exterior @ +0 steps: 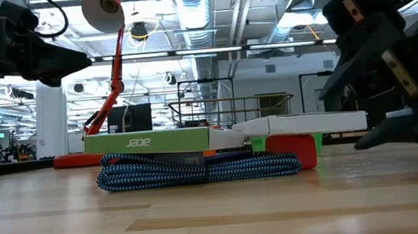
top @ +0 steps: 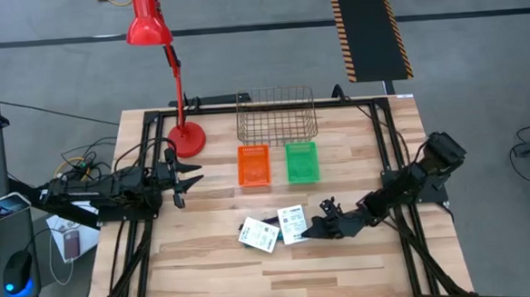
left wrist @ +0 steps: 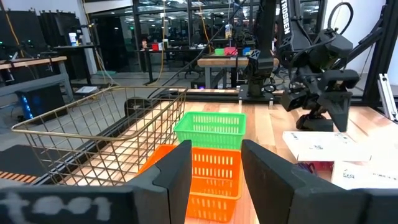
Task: Pick and place items into bin
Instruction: Put the white card reader box into the green bin
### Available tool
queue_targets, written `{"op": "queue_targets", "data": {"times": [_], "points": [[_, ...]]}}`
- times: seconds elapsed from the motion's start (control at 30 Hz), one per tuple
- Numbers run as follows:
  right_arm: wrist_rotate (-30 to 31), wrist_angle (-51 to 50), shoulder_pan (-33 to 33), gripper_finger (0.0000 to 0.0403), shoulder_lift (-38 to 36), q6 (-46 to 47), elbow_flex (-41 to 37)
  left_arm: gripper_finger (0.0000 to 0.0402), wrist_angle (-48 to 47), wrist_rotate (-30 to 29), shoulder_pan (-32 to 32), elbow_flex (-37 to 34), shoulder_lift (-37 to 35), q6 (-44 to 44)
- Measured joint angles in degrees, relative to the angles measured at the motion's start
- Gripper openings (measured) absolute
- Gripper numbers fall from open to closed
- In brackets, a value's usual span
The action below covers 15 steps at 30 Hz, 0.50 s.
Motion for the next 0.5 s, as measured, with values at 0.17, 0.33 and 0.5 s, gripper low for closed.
{"op": "queue_targets", "data": {"times": [0.17,0.33,0.5], "points": [[-0.37,4.97,-0.64,0.0245,2.55,-0.24,0.17,0.013,0.02,0.01,-0.01,-0.01,0.0,0.55],[-0.41,5.12,-0.62,0.0245,2.6,-0.44,0.15,0.013,0.0,0.01,0.01,-0.01,0.0,0.26],[-0.47,5.23,-0.64,0.0244,2.62,-0.44,0.1,0.013,0.0,0.01,0.01,0.0,0.0,-0.02]]}}
